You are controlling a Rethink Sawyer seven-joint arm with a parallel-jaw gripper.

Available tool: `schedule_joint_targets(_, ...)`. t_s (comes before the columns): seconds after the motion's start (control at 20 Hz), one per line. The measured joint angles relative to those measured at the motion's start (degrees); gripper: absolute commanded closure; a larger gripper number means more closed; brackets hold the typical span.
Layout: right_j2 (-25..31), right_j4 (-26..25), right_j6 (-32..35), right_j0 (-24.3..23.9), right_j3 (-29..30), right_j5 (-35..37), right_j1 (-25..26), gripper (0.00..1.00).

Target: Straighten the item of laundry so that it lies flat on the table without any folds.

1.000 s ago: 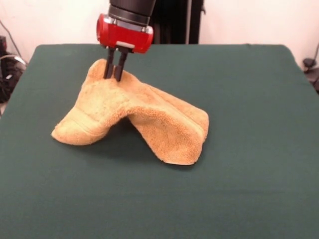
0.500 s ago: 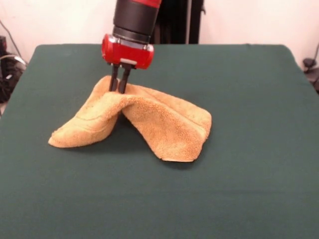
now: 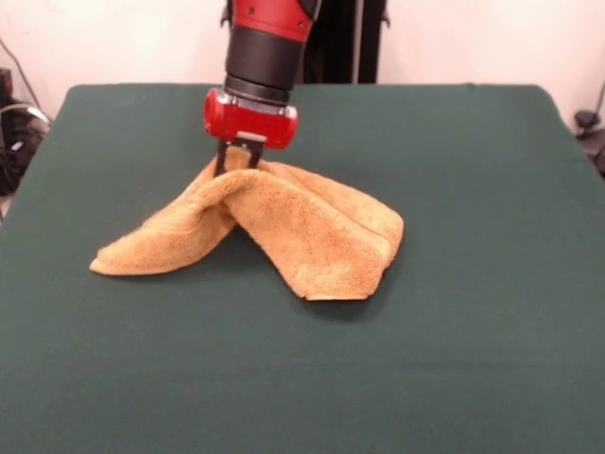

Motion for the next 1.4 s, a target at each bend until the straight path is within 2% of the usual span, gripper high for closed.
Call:
schedule_joint_targets(0.6,-0.1,0.3,0.0,-0.1,0.1,0.0,0.1,0.00)
schedule_joint_targets(0.85,-0.1,0.4,0.0,-0.2,0.9,0.7,-1.5,0.00)
schedule_joint_targets(1.15,0.6,0.4,0.0,-0.5,2.2,7.3,-6.9,0.00)
schedule_joint_targets(1.4,2.5,0.9,0.0,-2.1,2.4,16.8,-13.6,0.00)
